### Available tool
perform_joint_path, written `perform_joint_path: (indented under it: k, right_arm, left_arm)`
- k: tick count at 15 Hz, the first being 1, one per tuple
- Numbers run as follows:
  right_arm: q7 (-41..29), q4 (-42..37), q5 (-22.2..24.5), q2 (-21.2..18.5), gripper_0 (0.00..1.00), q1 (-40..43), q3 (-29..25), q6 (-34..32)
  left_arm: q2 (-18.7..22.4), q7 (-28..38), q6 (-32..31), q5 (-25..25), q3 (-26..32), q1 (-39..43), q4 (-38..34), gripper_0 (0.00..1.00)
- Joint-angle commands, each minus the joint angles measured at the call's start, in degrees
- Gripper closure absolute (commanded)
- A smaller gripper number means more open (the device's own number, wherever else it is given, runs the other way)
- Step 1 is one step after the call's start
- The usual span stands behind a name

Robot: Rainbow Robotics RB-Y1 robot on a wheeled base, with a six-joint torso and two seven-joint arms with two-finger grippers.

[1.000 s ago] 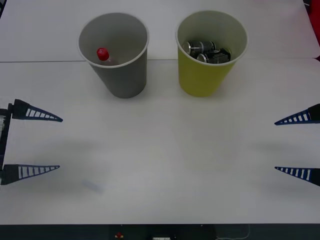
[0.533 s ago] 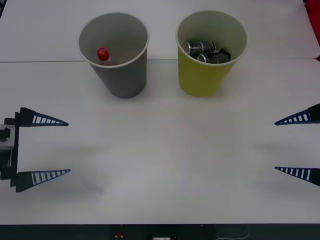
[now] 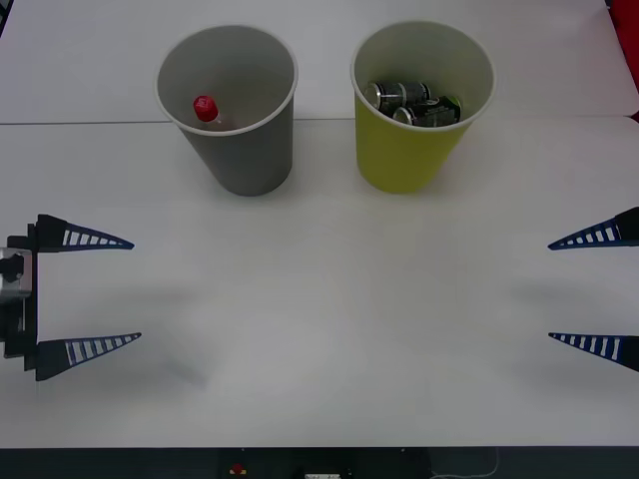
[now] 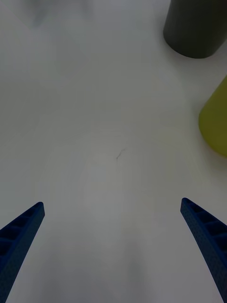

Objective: Put the can into the green bin and the plastic bottle into the gray bin

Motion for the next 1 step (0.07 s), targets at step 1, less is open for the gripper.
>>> perform_joint_path:
  k: [1]
  right_arm:
    - [0.0, 0.0, 0.0, 0.0, 0.00, 0.0, 0.0, 0.0]
  left_arm:
    - [0.0, 0.0, 0.0, 0.0, 0.0, 0.0, 0.0, 0.00]
